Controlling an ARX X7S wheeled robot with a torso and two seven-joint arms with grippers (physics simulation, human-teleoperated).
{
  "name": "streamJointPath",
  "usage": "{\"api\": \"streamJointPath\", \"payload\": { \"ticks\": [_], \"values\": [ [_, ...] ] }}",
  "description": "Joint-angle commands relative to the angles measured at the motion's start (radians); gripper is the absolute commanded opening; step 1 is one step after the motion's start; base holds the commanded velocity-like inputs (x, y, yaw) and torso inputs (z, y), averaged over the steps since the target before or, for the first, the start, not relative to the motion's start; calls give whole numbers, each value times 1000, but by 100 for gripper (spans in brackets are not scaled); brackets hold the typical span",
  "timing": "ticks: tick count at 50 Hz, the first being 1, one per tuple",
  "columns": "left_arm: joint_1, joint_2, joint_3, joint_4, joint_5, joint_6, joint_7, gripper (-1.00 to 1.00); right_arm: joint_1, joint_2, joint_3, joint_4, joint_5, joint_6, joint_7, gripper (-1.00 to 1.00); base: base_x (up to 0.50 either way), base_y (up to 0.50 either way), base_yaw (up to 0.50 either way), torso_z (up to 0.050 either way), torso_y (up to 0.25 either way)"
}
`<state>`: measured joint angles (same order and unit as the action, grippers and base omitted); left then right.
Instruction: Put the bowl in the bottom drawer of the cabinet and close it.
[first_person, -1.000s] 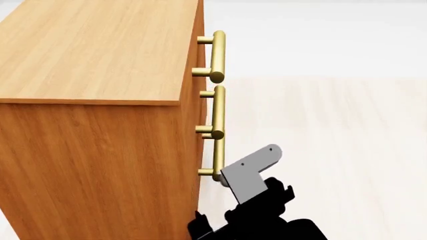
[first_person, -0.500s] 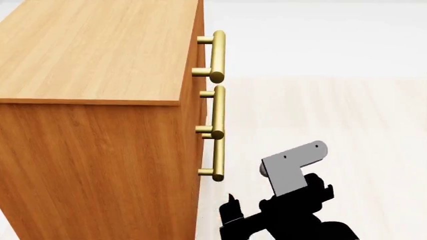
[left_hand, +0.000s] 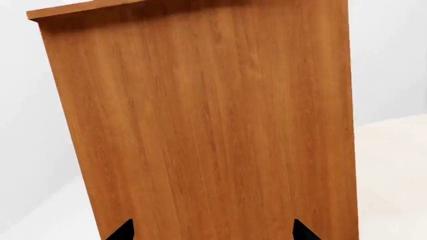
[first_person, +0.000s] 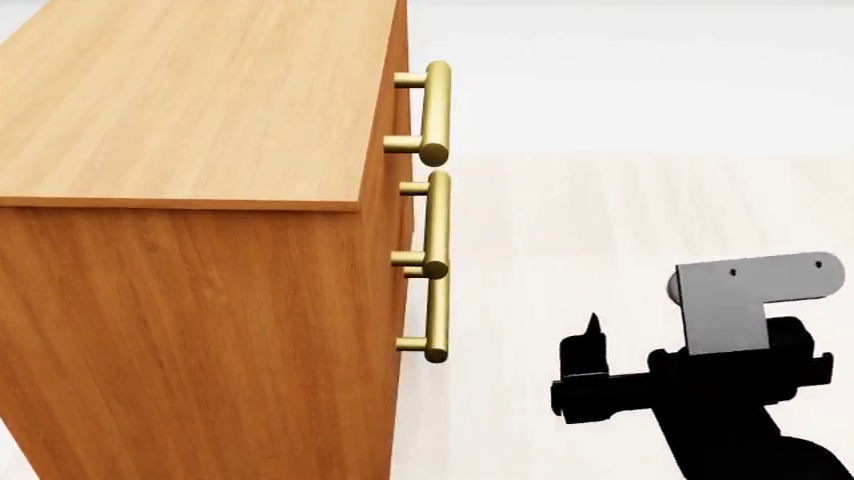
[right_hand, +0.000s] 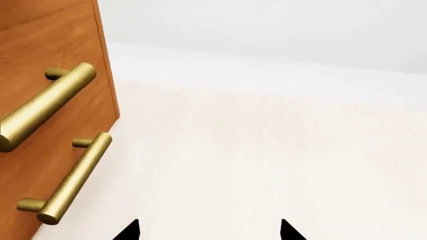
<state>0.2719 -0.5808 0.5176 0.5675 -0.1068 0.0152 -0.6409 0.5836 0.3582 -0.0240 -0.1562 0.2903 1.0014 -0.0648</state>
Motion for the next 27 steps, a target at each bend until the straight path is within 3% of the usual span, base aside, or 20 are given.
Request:
{"api": "streamJointPath", "payload": {
  "ticks": [1,15,27],
  "values": [
    [30,-55,-6,202,50,-107,-24,100,15,28,124,-170,54,132,44,100,0,0,0,0,0],
    [15,-72,11,377,97,-228,-18,100,29,38,191,-317,112,244,52,100,0,0,0,0,0],
    [12,-72,16,387,95,-236,-16,100,30,42,219,-408,142,295,58,100,0,0,0,0,0]
  ]
}}
